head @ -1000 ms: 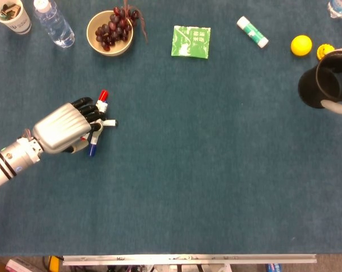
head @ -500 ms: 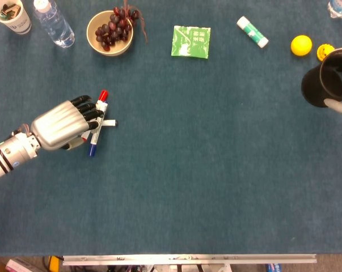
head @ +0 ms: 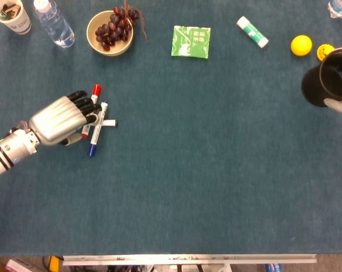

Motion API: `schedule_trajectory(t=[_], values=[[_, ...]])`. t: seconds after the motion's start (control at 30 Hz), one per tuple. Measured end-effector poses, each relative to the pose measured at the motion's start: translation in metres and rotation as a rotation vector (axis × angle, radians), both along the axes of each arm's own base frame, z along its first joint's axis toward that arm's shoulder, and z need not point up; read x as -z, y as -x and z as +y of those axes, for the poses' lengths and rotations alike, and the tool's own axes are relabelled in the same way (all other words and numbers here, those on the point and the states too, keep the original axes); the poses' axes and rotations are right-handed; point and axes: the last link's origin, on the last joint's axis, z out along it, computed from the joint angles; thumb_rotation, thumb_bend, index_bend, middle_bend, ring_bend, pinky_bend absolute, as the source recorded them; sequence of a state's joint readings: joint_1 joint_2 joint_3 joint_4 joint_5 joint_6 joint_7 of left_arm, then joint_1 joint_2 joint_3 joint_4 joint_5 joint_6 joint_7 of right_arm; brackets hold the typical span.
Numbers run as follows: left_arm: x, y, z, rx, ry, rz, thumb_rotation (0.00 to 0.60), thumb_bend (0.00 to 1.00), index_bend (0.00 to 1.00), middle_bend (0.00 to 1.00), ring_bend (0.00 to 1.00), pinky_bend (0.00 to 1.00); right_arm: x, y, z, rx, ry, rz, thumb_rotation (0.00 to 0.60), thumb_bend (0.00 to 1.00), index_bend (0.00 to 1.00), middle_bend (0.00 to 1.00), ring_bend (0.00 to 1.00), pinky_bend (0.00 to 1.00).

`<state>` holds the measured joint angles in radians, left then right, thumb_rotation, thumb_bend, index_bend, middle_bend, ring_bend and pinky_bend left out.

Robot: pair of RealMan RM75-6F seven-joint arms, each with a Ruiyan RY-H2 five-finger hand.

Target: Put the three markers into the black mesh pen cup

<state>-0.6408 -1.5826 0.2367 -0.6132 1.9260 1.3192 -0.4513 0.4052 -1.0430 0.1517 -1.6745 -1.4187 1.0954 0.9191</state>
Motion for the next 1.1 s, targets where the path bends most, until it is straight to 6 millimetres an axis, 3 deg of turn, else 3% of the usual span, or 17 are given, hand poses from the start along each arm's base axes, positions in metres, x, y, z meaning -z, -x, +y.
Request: schedule_trajectory(t=[0.43,0.6,0.9,1.1], values=[[0.017,-0.028,-0.007,-0.015,0.055,-0.118,0.6,0.24,0.39,0.24,0.24,0.21,-0.008,0.007,0.003,0.013,0.023,-0.013,0.6,0.36,0.48,0.45,0.33,0.29],[0.014,-0.036,-0.01,-0.01,0.052,-0.139,0.6,0.24,0.38,0.24,0.24,0.21,-0.01,0.01,0.004,0.018,0.032,-0.021,0.6,0.36,0.48,0.45,0.33,0.29],[0.002,-0.013,-0.006,-0.045,-0.014,-0.028,0.6,0.24,0.23,0.16,0.2,0.21,-0.01,0.015,0.004,0.021,0.031,-0.031,0.6,0.36,0.48,0.45,0.33,0.29],[-0.001,-0.002,-0.007,-0.089,-0.036,-0.014,0.6,0.24,0.23,0.15,0.19,0.21,-0.009,0.014,0.004,0.013,0.03,-0.03,0.6,0.36,0.48,0.45,0.33,0.29]])
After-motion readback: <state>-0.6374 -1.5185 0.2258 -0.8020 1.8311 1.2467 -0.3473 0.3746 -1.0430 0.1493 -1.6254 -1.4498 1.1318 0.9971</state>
